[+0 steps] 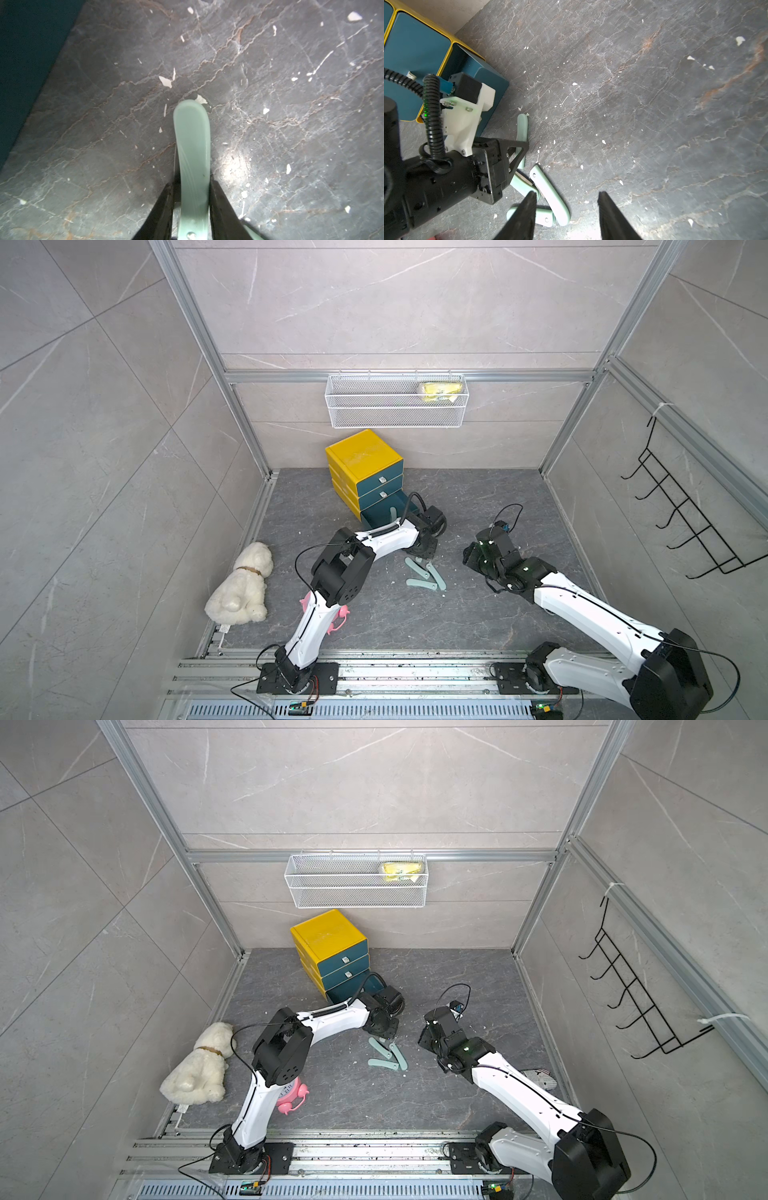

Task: Place the fruit knives into the drawer by color
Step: Pick up the fruit knife from the center of the board.

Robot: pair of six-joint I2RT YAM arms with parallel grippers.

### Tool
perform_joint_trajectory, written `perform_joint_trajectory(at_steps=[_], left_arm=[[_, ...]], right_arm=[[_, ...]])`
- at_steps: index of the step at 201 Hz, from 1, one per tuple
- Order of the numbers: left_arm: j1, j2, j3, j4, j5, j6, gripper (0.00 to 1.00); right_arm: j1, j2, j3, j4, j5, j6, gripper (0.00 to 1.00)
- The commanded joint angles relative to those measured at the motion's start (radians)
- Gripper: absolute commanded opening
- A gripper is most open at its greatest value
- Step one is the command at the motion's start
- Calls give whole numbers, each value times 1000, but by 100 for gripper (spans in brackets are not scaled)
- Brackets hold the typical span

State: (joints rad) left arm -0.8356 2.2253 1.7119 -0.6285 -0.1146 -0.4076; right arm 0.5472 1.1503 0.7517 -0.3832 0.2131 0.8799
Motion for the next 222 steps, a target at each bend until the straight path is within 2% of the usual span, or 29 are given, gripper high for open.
perform_joint_trajectory(at_steps=[1, 139, 197, 222], left_arm=[[-7, 0, -24, 13, -3, 16, 29], [11, -181, -50, 30, -72, 29, 25], [108, -299, -105, 52, -123, 36, 24], [145, -307, -93, 57, -168, 62, 24]], right_arm=[[-7, 1, -14, 9, -6, 10, 51], [-13, 16, -17, 25, -23, 16, 50], [-15, 13, -21, 30, -30, 15, 50], [-16, 19, -23, 38, -38, 19, 50]])
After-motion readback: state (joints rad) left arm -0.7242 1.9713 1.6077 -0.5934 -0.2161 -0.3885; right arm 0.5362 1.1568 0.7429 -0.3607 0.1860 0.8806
